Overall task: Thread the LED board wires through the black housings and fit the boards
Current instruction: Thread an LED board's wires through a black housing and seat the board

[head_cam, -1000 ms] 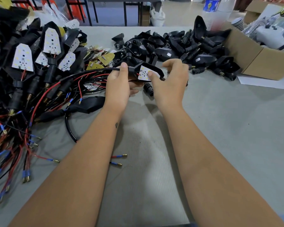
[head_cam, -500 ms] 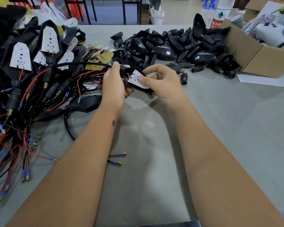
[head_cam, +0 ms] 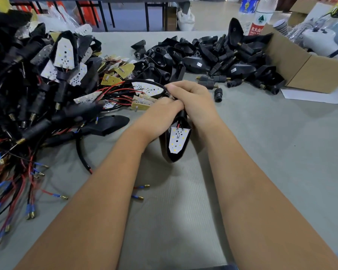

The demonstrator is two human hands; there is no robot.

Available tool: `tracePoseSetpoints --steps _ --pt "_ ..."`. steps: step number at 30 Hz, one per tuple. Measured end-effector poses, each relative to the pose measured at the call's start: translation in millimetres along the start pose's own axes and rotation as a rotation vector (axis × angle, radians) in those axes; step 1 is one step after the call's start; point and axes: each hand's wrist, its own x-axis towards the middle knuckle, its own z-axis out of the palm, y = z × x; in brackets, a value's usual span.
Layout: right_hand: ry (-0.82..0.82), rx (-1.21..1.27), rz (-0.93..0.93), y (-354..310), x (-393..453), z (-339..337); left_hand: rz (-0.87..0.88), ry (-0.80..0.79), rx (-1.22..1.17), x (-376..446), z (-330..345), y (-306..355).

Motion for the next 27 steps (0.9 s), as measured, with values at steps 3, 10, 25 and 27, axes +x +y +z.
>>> tracePoseSetpoints --steps 3,10,25,27 --pt "-0.045 -0.011 0.016 0.7 1.4 -2.9 0.005 0.006 -0.005 -2.2 -1.2 5.3" --pt "-0.052 0.318 0.068 -5.7 -2.9 -3.1 -0.032 -0.004 -0.219 0.6 -6.0 -6.4" --pt "-0.287 -0.352 0.148 -5.6 -10.9 4.9 -0.001 0.477 -1.197 10.7 -30.5 -24.1" --pt "-0.302 -0.393 0.165 -6.5 -12.3 4.8 -0.018 0.528 -1.261 9.3 -32.1 -25.0"
